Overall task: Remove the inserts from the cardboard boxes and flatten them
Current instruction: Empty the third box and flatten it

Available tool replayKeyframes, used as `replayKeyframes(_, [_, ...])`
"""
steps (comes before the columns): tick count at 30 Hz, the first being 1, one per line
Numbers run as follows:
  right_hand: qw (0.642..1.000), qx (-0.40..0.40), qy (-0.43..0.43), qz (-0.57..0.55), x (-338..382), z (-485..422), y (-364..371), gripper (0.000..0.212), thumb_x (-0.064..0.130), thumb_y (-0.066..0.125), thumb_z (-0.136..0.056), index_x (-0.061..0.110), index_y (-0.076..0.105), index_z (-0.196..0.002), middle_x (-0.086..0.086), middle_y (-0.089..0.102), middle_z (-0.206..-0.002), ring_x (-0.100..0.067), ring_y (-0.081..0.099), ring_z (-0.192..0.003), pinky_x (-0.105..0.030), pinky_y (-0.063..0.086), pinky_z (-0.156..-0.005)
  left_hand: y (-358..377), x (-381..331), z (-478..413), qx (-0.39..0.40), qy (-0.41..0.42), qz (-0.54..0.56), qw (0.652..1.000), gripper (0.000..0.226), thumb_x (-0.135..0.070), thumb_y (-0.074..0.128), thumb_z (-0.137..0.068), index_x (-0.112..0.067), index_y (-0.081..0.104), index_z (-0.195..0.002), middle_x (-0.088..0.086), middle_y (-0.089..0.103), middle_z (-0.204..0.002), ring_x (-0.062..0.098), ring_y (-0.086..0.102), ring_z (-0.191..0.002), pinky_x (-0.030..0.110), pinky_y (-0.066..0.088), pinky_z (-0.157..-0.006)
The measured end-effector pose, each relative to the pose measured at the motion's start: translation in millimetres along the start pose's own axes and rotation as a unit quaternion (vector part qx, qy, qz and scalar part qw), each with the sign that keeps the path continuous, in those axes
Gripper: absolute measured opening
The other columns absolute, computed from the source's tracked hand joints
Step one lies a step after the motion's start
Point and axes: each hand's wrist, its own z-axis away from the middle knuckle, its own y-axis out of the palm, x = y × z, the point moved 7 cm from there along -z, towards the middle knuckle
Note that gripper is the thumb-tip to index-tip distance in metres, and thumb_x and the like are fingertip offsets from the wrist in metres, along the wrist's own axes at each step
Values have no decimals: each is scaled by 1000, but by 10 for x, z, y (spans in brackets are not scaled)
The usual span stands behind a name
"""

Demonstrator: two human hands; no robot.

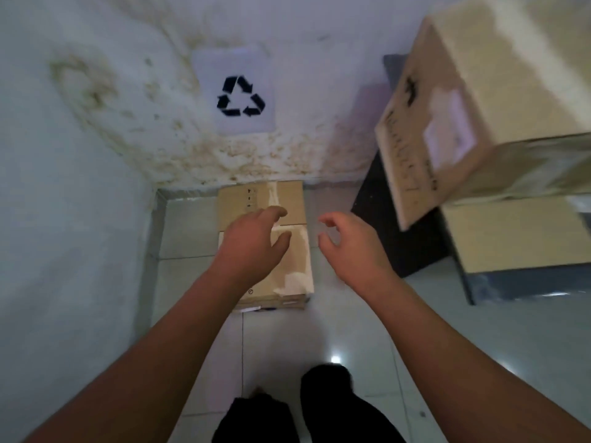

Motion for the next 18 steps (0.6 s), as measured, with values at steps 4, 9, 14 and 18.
replayKeyframes(4, [999,-52,8,5,43,372,-1100,32,25,59,-90,16,62,-120,-4,64,-116,-20,58,-106,-30,44,-89,-449,-1026,85,12,47,-6,999,40,-31,55,-92,-19,53,-130,5,61,-126,27,55,-115,42,43,-98])
replayKeyframes(9, [991,-127,50,-13,-587,869,-2252,27,23,61,-88,17,65,-114,1,66,-108,-18,61,-98,-24,41,-78,-394,-2398,111,9,113,-2,994,39,-27,53,-93,-19,53,-131,2,59,-129,24,55,-117,31,43,-92])
replayKeyframes(14, [987,-146,69,-24,-1514,1286,-3290,28,26,58,-91,19,62,-118,3,62,-113,-14,56,-105,-29,45,-88,219,-3755,66,35,138,8,990,39,-30,54,-92,-17,55,-129,4,61,-125,25,56,-115,33,44,-94])
replayKeyframes(18, [983,-163,79,-33,-2239,1536,-4105,28,24,58,-92,18,61,-119,2,61,-113,-12,55,-104,-29,46,-89,693,-4713,10,53,147,17,988,38,-31,55,-91,-15,57,-125,5,63,-120,24,58,-111,28,40,-88])
